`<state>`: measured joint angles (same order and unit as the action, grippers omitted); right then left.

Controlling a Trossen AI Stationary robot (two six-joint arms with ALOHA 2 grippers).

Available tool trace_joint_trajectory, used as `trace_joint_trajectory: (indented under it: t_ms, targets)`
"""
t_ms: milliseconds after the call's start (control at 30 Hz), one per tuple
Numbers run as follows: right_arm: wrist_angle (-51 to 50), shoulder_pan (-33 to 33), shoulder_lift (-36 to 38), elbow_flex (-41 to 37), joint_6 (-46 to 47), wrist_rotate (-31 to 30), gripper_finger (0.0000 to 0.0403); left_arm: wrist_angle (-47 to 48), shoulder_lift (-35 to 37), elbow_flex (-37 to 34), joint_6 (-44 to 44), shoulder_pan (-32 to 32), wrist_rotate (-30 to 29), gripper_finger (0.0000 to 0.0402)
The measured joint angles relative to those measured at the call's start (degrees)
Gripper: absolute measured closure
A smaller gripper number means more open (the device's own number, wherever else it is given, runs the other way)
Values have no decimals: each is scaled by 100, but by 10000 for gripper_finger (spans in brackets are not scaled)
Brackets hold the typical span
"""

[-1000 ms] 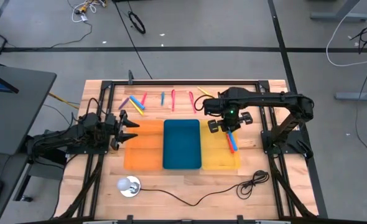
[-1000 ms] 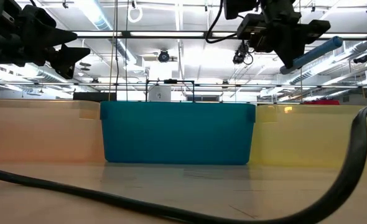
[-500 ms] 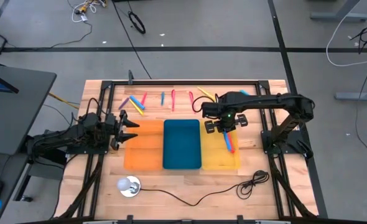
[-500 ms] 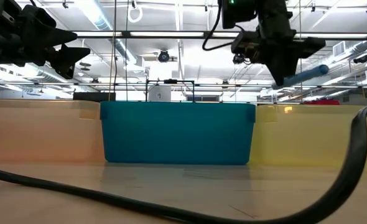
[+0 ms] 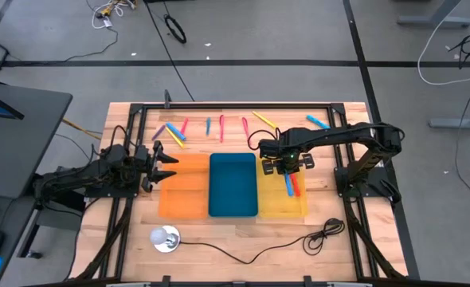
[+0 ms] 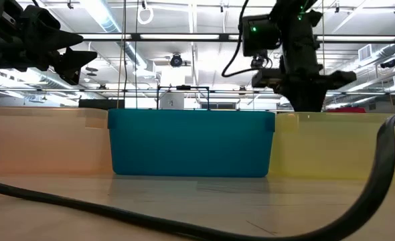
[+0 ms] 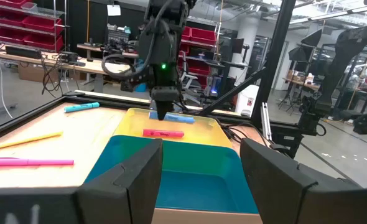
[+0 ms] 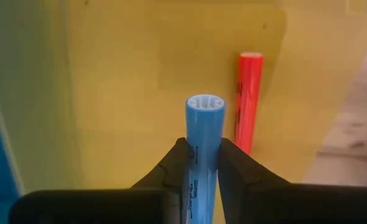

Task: Pick & Place Markers
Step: Put the middle blue marker into the yellow bin

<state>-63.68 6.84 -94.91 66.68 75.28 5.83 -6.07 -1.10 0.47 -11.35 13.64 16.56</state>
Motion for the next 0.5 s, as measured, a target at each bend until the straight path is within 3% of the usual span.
trace_joint_trajectory:
  t_ms: [500]
  targets:
    - [736,-58,-515,-538,33,-88,349,8,-2,0,3,1,-2,179]
